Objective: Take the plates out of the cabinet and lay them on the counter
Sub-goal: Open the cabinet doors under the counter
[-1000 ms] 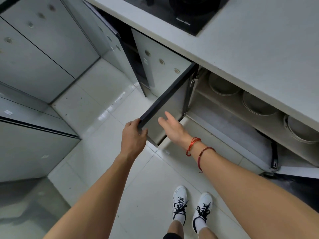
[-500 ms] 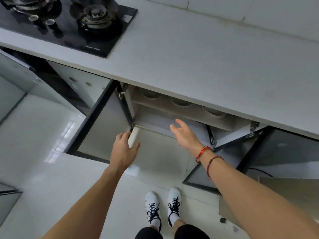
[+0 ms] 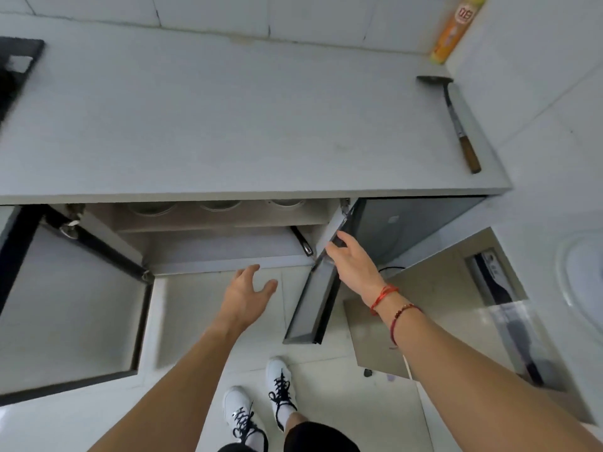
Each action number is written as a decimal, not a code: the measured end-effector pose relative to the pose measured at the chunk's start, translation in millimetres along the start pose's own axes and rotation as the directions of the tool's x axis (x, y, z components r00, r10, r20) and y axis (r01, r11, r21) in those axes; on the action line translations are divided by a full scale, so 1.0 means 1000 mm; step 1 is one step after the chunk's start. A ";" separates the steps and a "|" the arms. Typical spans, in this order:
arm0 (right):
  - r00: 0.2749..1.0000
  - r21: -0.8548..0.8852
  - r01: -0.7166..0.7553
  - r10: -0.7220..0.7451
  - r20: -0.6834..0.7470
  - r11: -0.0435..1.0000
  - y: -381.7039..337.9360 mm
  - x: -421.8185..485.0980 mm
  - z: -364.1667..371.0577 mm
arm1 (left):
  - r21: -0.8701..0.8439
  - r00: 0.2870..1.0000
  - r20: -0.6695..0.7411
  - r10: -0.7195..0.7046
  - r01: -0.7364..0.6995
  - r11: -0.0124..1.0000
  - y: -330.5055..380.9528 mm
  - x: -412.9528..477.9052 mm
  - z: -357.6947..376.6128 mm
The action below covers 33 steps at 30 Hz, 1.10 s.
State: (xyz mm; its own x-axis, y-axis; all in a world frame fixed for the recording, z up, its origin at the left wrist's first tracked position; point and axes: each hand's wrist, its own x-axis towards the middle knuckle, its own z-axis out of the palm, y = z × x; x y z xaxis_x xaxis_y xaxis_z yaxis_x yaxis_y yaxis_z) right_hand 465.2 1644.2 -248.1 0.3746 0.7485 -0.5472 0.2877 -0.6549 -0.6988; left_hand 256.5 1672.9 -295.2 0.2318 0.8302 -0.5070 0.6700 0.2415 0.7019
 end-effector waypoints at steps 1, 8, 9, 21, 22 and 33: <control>1.000 -0.001 -0.014 0.014 -0.025 1.000 0.009 0.000 -0.006 | -0.010 0.999 0.046 -0.008 0.009 1.000 0.004 0.002 0.013; 0.974 -0.006 -0.225 0.225 -0.006 0.974 0.068 0.011 -0.010 | -0.039 0.918 0.380 -0.114 0.139 0.990 0.013 0.004 0.096; 0.970 -0.014 -0.242 0.243 0.019 0.970 0.074 0.013 -0.006 | -0.053 0.899 0.419 -0.131 0.168 0.984 0.011 0.004 0.103; 0.945 0.118 -0.311 0.294 0.141 0.943 0.095 0.011 -0.013 | -0.137 0.837 0.526 -0.149 0.257 0.957 0.021 0.000 0.137; 0.946 0.124 -0.311 0.295 0.133 0.942 0.097 0.010 -0.019 | -0.139 0.830 0.540 -0.139 0.251 0.958 0.025 -0.001 0.142; 0.961 -0.059 -0.277 0.276 -0.020 0.959 0.135 0.007 -0.074 | -0.146 0.772 0.626 -0.113 0.259 0.955 0.068 0.000 0.228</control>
State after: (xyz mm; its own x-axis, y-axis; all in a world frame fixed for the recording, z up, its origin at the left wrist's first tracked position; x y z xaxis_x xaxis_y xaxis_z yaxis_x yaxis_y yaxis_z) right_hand 571.7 1553.3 -311.9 0.4574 0.5362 -0.7094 0.2241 -0.8415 -0.4915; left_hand 462.5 1575.3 -361.8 0.5443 0.2988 -0.7839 0.5966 0.5191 0.6121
